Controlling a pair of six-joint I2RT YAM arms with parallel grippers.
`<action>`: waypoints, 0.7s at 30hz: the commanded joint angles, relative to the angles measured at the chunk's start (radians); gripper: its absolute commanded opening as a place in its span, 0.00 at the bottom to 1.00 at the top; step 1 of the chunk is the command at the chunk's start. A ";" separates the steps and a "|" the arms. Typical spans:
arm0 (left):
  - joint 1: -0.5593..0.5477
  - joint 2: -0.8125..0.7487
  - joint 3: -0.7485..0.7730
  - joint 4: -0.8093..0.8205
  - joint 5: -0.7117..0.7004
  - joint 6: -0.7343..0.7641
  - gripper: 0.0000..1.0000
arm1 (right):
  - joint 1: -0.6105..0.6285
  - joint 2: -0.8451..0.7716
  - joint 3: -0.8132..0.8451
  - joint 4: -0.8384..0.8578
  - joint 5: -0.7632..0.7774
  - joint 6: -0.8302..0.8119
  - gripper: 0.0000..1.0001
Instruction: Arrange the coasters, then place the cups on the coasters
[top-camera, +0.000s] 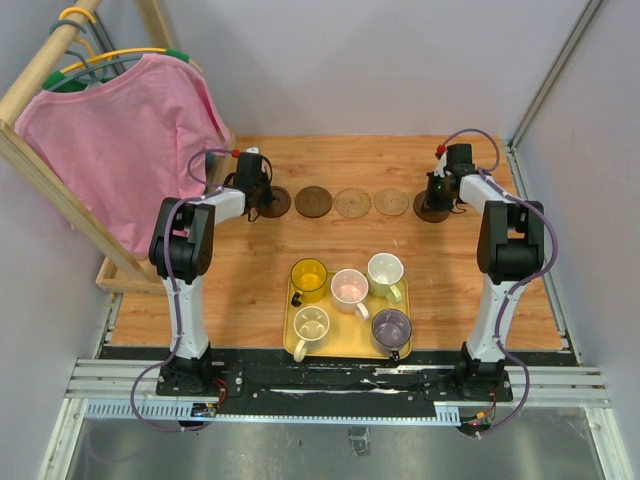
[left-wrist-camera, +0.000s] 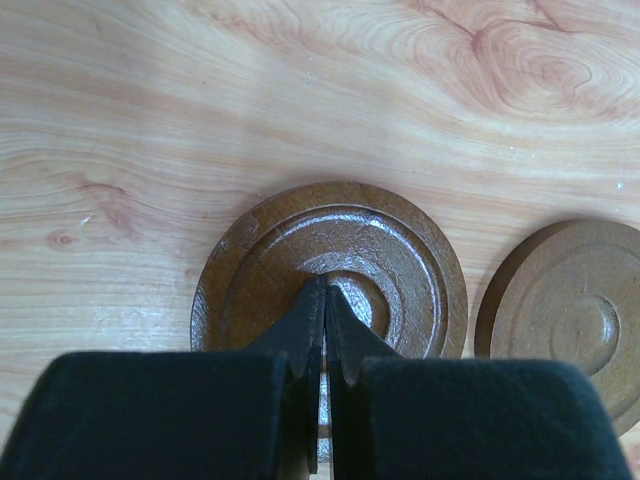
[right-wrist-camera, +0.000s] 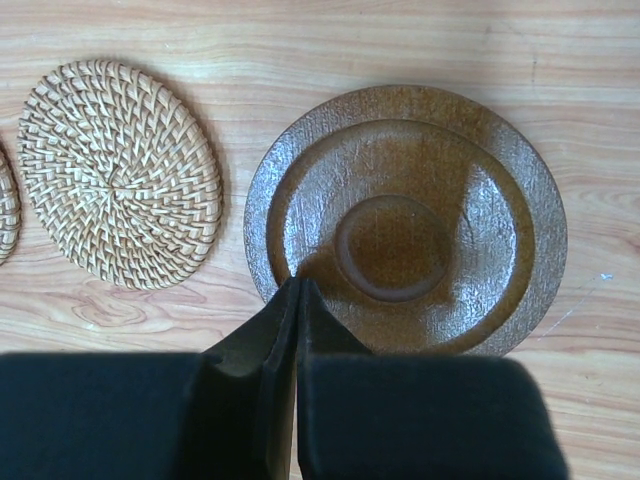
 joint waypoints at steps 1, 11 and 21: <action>0.017 -0.003 -0.033 -0.076 -0.029 -0.003 0.02 | 0.025 0.024 0.026 -0.018 -0.008 -0.005 0.01; 0.022 -0.009 -0.019 -0.085 -0.032 0.012 0.02 | 0.020 0.018 0.085 -0.026 0.049 -0.017 0.01; 0.023 -0.023 -0.011 -0.087 -0.024 0.018 0.02 | 0.014 -0.012 0.085 -0.033 0.051 -0.012 0.01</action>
